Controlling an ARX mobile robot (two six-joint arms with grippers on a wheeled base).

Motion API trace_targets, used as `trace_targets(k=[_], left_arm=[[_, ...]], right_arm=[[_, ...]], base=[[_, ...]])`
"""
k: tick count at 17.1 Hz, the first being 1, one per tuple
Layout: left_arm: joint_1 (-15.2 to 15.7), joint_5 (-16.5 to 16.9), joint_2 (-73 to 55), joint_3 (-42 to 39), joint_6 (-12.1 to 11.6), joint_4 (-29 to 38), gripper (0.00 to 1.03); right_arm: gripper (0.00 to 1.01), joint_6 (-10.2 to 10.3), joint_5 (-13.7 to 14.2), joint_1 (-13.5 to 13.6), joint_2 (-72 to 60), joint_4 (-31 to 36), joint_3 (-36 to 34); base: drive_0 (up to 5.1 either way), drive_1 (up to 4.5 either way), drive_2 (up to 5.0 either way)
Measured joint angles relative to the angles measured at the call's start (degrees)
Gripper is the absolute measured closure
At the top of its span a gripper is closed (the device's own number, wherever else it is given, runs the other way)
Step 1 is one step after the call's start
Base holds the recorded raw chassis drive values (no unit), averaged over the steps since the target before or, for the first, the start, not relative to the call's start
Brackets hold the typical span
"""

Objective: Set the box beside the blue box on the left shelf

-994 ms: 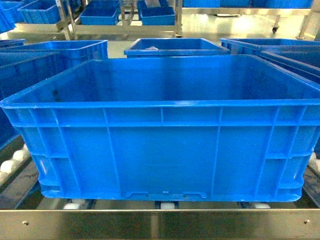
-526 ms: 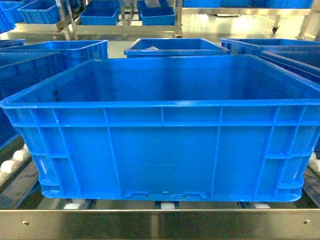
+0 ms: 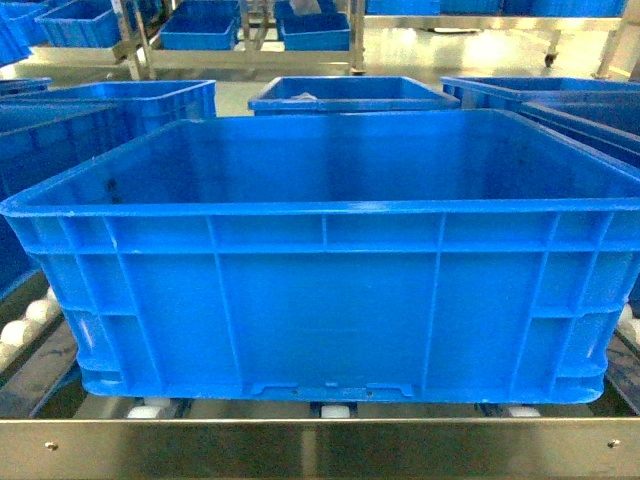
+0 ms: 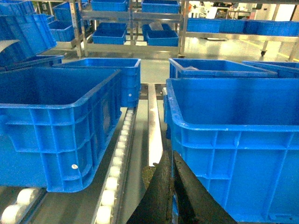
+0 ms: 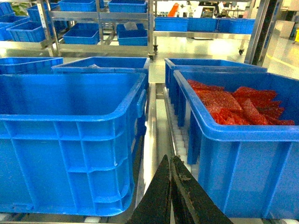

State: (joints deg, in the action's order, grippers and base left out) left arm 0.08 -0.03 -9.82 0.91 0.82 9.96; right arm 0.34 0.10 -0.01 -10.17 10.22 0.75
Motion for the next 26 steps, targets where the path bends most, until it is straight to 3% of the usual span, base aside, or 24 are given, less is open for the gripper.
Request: trace_targets(k=[1, 2, 5, 6, 10, 14, 26], left_arm=[[0.00, -0.04, 2.05, 0.07, 0.00, -2.95, 1.01], [0.00, -0.02, 7.91, 0.02, 0.00, -10.93, 1.01], [0.00, -0.09, 9.20, 0.02, -0.07, -10.54, 1.01], [0.00, -0.02, 9.20, 0.02, -0.07, -10.01, 0.93], [0.00, 0.02, 9.20, 0.02, -0.07, -10.27, 0.40], [0.00, 0.02, 9.20, 0.02, -0.13, -10.29, 0.03], [0.00, 0.02, 9.20, 0.02, -0.20, -10.29, 0.05]], right_arm=[[1.00, 0.00, 0.00, 0.00, 0.79, -1.18, 0.00], [1.00, 0.00, -0.11, 0.00, 6.80, -10.05, 0.02], [1.00, 0.00, -0.15, 0.00, 9.86, -10.82, 0.02], [0.95, -0.09, -0.15, 0.00, 9.90, -10.19, 0.02], [0.42, -0.09, -0.15, 0.00, 9.90, -10.54, 0.02], [0.04, -0.07, -0.15, 0.00, 9.90, -10.54, 0.02], [0.03, -0.07, -0.15, 0.00, 9.90, -10.54, 0.02]], base=[[0.0, 0.00, 0.0], [0.0, 0.00, 0.0], [0.0, 0.00, 0.0], [0.0, 0.00, 0.0], [0.0, 0.00, 0.0], [0.0, 0.00, 0.0], [0.0, 0.00, 0.0]])
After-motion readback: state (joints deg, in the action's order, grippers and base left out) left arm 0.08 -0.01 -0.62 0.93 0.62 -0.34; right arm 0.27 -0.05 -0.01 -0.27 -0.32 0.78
